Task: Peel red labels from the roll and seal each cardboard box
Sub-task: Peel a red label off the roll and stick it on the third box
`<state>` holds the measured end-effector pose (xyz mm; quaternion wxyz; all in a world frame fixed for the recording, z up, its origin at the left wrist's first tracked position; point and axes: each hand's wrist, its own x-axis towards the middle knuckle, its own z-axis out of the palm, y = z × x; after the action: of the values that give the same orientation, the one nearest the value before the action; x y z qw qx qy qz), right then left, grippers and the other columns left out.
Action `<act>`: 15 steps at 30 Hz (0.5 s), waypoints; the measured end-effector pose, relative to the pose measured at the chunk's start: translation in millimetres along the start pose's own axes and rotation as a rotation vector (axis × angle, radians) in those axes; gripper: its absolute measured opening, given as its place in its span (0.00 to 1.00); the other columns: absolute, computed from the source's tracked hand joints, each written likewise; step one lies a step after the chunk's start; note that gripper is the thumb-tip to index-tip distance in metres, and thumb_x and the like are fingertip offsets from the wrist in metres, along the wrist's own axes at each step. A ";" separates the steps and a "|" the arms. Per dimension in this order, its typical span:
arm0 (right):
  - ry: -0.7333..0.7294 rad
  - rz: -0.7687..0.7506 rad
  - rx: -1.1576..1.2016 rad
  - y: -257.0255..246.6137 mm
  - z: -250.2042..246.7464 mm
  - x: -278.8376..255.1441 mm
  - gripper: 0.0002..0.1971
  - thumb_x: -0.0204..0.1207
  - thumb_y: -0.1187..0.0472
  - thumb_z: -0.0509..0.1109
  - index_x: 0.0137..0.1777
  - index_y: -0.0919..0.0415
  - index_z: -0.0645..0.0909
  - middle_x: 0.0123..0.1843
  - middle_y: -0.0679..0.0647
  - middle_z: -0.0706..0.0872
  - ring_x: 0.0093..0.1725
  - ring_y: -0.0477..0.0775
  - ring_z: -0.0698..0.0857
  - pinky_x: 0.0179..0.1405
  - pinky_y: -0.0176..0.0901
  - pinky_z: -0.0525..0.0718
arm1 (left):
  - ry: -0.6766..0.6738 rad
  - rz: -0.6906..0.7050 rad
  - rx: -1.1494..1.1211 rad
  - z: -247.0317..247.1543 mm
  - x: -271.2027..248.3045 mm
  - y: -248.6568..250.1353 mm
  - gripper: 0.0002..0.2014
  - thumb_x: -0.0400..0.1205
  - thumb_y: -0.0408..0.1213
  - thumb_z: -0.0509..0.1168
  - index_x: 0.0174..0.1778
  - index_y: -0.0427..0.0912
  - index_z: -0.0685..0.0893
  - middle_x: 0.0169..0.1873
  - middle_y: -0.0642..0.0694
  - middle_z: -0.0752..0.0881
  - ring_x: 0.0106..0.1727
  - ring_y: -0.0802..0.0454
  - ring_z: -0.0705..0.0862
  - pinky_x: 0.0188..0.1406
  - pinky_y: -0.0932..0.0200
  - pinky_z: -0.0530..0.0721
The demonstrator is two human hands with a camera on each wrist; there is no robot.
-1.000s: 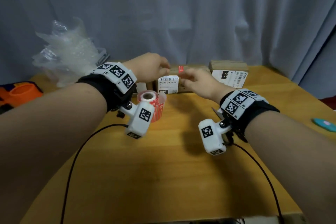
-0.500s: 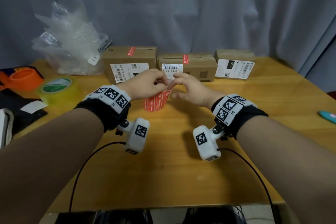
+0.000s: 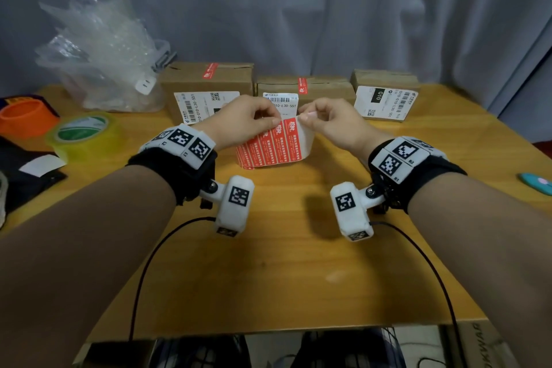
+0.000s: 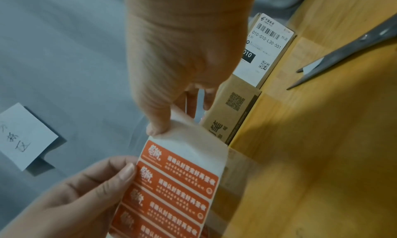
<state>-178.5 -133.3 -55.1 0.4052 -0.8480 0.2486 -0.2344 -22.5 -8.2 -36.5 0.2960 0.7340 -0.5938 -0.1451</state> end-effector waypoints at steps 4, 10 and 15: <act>0.105 -0.017 -0.026 -1.7 2.5 1.5 0.06 0.76 0.60 0.71 0.50 0.61 0.80 0.46 0.46 0.82 0.47 0.43 0.80 0.45 0.33 0.77 | 0.024 -0.012 -0.069 0.2 -0.2 4.3 0.09 0.83 0.39 0.63 0.53 0.40 0.85 0.43 0.51 0.85 0.45 0.58 0.84 0.42 0.66 0.82; 0.438 -0.165 -0.238 -4.5 12.0 3.5 0.04 0.74 0.59 0.72 0.44 0.58 0.83 0.47 0.47 0.78 0.51 0.48 0.77 0.54 0.41 0.79 | 0.119 -0.086 -0.195 4.7 0.0 0.2 0.11 0.84 0.40 0.61 0.56 0.38 0.84 0.46 0.47 0.86 0.46 0.53 0.85 0.46 0.59 0.83; 0.309 -0.135 -0.148 -12.8 26.7 7.0 0.06 0.73 0.57 0.74 0.46 0.58 0.87 0.43 0.49 0.87 0.44 0.46 0.84 0.48 0.39 0.85 | 0.163 -0.102 -0.252 7.5 1.6 -2.1 0.10 0.83 0.39 0.62 0.54 0.38 0.84 0.39 0.50 0.85 0.40 0.55 0.84 0.40 0.60 0.83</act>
<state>-154.1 -115.4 -58.4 0.2819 -0.8442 0.2668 -0.3696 -24.7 -11.4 -43.4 0.4254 0.7294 -0.5068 -0.1734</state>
